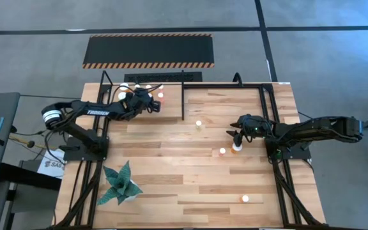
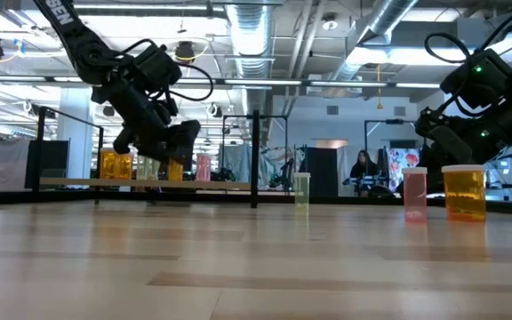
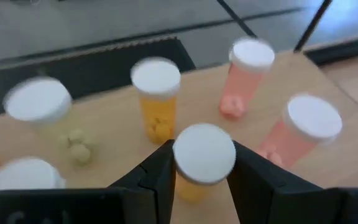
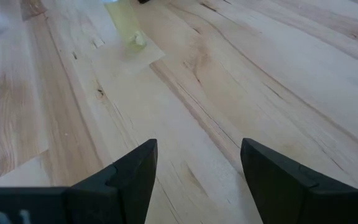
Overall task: Pick and place medicine bottles onto shelf by color
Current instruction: Put the left small orange pill bottle aligned with the other small orange pill bottle on the shelf, then put the big orange pill bottle aligned with the other orange pill bottle on the shelf
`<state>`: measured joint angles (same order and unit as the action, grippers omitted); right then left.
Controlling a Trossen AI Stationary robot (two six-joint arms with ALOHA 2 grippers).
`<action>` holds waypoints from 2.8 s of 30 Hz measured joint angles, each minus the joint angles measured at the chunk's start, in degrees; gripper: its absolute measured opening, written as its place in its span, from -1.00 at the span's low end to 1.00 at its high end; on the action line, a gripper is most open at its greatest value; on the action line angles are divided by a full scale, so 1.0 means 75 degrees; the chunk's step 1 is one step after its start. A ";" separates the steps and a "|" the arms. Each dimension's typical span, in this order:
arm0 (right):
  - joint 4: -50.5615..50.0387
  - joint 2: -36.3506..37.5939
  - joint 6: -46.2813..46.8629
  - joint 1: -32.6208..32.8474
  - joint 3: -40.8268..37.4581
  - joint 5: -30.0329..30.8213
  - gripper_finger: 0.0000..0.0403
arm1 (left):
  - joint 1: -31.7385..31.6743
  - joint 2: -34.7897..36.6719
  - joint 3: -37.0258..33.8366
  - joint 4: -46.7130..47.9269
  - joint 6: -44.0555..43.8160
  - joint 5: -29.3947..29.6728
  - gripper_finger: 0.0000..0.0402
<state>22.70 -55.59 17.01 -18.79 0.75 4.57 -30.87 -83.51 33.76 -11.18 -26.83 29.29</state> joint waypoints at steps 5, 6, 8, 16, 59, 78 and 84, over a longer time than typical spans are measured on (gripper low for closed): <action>0.0000 0.0000 0.0000 0.0000 0.0000 0.0001 0.27 | 0.0007 -0.0032 0.0099 0.0207 0.0078 -0.0057 -0.43; 0.0000 0.0000 0.0000 -0.0003 0.0000 0.0001 0.27 | -0.0005 -0.0028 0.0130 0.0210 0.0085 -0.0020 -0.43; 0.0000 0.0001 -0.0001 0.0000 0.0000 -0.0001 0.27 | -0.0015 -0.0023 0.0157 0.0251 0.0088 0.0052 -0.43; 0.0000 0.0000 -0.0003 0.0000 0.0000 -0.0002 0.27 | -0.0057 -0.0023 0.0169 0.0332 0.0080 0.0203 -0.43; 0.0000 0.0000 0.0000 -0.0003 0.0000 0.0001 0.27 | -0.0079 0.0924 0.0174 0.0552 0.0452 0.0068 -0.12; 0.0000 0.0000 -0.0002 0.0000 0.0000 -0.0001 0.27 | 0.1461 0.3620 0.0174 0.0324 0.2094 -0.2718 -0.12; 0.0000 0.0001 0.0000 -0.0001 0.0000 -0.0001 0.27 | 0.2122 0.3628 0.0174 0.0258 0.2341 -0.3027 -0.12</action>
<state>22.70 -55.59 17.01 -18.80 0.75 4.56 -14.96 -56.29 35.07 -9.25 -9.27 6.59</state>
